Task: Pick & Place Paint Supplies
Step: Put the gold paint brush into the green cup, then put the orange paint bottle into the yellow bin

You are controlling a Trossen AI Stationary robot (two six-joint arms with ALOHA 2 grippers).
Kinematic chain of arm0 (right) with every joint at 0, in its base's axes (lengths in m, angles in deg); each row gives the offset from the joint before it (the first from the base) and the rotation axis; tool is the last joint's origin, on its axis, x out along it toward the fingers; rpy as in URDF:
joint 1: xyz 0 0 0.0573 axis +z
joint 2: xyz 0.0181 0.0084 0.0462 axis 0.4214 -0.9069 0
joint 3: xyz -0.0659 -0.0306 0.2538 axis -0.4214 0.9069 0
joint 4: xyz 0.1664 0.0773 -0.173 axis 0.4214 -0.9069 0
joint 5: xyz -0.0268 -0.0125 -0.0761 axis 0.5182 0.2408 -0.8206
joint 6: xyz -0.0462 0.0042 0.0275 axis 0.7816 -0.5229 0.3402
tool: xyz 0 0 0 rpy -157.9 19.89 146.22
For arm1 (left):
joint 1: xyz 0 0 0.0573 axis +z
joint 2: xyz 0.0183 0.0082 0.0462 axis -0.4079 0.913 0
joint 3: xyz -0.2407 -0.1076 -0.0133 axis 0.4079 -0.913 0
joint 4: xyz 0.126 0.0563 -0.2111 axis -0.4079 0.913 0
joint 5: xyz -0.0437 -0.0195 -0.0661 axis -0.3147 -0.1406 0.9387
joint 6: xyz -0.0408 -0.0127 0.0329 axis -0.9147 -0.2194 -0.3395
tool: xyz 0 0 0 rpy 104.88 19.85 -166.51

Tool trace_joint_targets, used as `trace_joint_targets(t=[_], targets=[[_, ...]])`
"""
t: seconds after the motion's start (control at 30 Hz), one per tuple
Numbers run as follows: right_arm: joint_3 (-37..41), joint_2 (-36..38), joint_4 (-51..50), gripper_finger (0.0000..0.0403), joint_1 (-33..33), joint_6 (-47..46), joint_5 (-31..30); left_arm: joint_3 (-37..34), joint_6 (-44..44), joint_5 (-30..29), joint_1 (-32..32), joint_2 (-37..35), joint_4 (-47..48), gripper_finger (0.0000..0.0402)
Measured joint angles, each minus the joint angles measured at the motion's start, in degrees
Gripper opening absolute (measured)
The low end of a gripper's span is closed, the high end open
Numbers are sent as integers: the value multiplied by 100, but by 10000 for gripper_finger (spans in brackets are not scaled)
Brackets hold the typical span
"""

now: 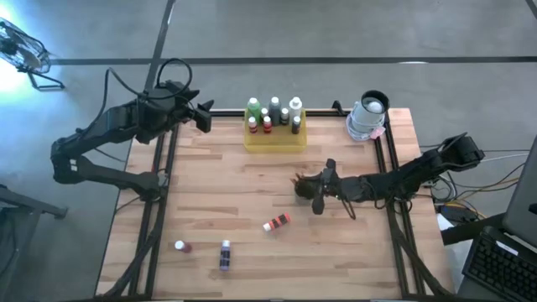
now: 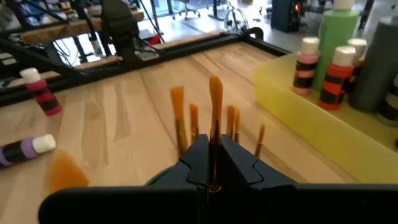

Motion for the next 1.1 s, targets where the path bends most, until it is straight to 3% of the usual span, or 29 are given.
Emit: trace_joint_targets(t=[0.43,0.87,1.1], targets=[[-27,6,-20,16,2,35,31,-2,0,-2,2,2,0,273],[-70,35,-18,115,4,-3,51,-2,-193,8,4,2,0,273],[-262,482,-14,153,9,335,44,-2,-202,274,4,2,0,273]])
